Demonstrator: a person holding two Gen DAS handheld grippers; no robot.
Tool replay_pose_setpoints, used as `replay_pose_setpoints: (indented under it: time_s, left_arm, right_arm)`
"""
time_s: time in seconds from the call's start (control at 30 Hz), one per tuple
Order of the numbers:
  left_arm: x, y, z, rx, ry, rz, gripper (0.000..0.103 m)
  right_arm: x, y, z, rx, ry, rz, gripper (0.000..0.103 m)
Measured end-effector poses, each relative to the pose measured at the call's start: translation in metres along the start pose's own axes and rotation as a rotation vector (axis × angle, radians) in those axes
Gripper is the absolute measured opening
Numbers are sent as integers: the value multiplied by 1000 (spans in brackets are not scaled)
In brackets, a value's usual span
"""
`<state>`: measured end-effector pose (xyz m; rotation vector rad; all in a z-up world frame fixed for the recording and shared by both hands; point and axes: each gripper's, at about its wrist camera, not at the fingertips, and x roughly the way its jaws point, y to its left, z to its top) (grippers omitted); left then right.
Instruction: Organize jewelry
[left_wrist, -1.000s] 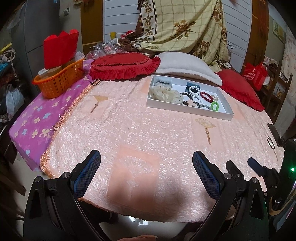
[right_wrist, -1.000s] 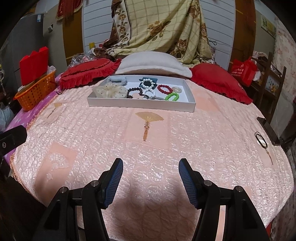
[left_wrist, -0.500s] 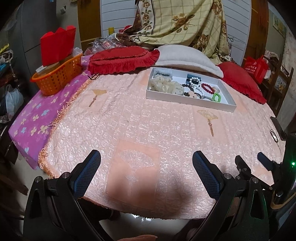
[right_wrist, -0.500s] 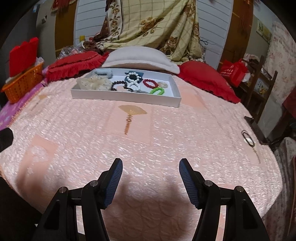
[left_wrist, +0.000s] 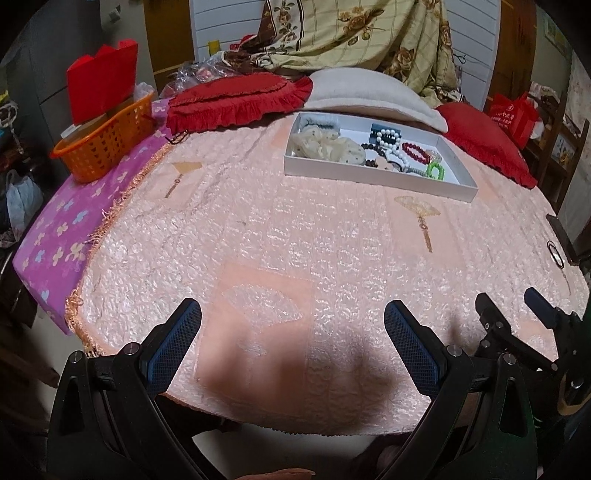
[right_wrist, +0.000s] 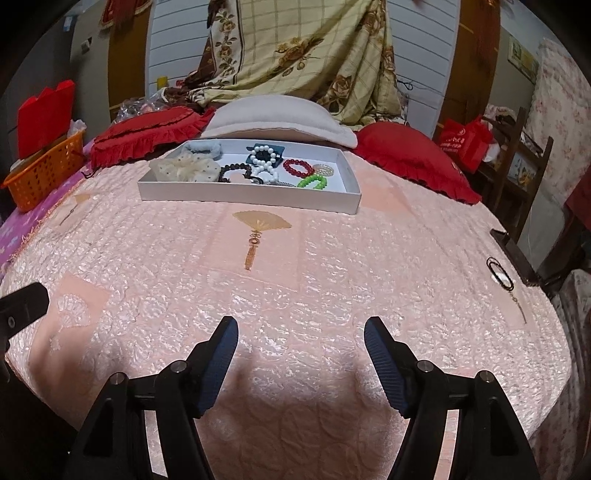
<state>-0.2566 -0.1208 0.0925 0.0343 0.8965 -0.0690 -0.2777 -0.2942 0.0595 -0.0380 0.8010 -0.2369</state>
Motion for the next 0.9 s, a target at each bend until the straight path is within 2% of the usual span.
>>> replay_pose_setpoints:
  time_s: [0.33, 0.9]
  left_arm:
    - [8, -3, 2, 1, 22, -14, 100]
    - [1, 1, 1, -4, -6, 10, 100]
  right_arm:
    - [5, -1, 1, 9, 10, 20, 69]
    - [2, 5, 0, 4, 20, 38, 69]
